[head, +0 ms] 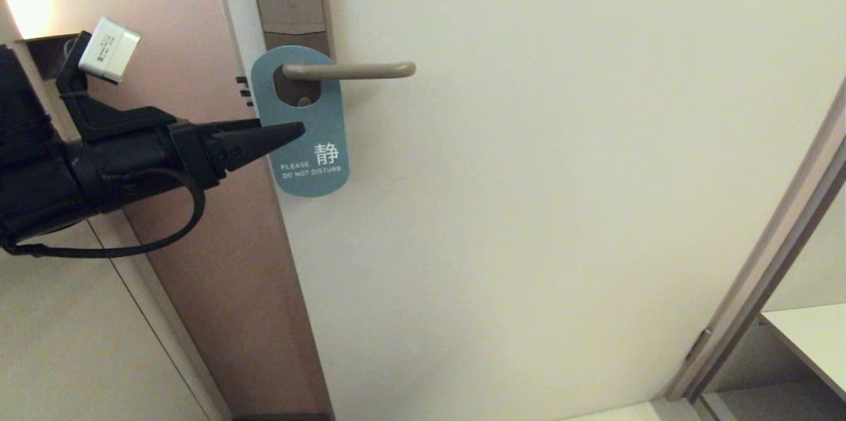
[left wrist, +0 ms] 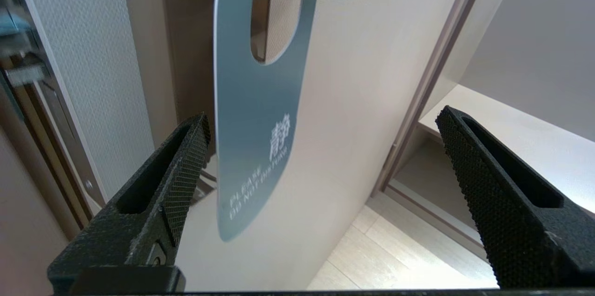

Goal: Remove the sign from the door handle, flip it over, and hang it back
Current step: Take down the sign

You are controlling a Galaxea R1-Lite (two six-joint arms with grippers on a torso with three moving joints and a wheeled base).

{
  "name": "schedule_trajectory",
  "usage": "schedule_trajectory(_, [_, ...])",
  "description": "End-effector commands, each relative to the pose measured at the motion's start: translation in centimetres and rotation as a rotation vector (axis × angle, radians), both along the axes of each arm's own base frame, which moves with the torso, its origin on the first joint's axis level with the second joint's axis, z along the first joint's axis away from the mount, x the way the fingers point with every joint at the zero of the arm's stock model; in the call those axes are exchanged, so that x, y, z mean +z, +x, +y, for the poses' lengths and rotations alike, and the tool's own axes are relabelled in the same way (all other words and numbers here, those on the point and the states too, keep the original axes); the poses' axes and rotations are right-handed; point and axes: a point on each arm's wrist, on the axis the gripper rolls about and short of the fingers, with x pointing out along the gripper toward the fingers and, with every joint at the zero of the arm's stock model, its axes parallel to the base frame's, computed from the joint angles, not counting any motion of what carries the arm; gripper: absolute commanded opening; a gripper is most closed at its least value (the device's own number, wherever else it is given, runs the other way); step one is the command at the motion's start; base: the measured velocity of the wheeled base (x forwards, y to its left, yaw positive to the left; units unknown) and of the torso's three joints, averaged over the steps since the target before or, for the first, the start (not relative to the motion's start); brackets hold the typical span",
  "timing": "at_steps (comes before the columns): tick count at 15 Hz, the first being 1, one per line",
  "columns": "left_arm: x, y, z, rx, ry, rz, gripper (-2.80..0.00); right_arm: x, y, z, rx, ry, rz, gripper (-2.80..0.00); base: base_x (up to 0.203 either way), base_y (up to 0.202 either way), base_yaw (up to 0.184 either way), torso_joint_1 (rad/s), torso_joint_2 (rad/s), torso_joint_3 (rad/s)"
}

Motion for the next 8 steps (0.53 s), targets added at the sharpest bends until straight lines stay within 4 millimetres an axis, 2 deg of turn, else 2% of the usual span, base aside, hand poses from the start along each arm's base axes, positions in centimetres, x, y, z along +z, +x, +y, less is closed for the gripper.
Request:
schedule_trajectory(1, [0.0, 0.7, -0.1, -0.003, -0.001, 0.001, 0.00, 0.0, 0.0, 0.0, 0.001, 0.000, -0.001, -2.80, 0.000, 0.000, 0.000, 0.000, 0.00, 0.000])
schedule_trajectory(4, [0.2, 1.7, -0.3, -0.004, -0.002, -0.006, 0.00, 0.0, 0.0, 0.0, 0.001, 0.000, -0.001, -2.80, 0.000, 0.000, 0.000, 0.000, 0.00, 0.000])
schedule_trajectory(8, [0.1, 2.0, -1.0, -0.030, -0.004, 0.003, 0.00, 0.0, 0.0, 0.0, -0.001, 0.000, -0.001, -2.80, 0.000, 0.000, 0.000, 0.000, 0.00, 0.000])
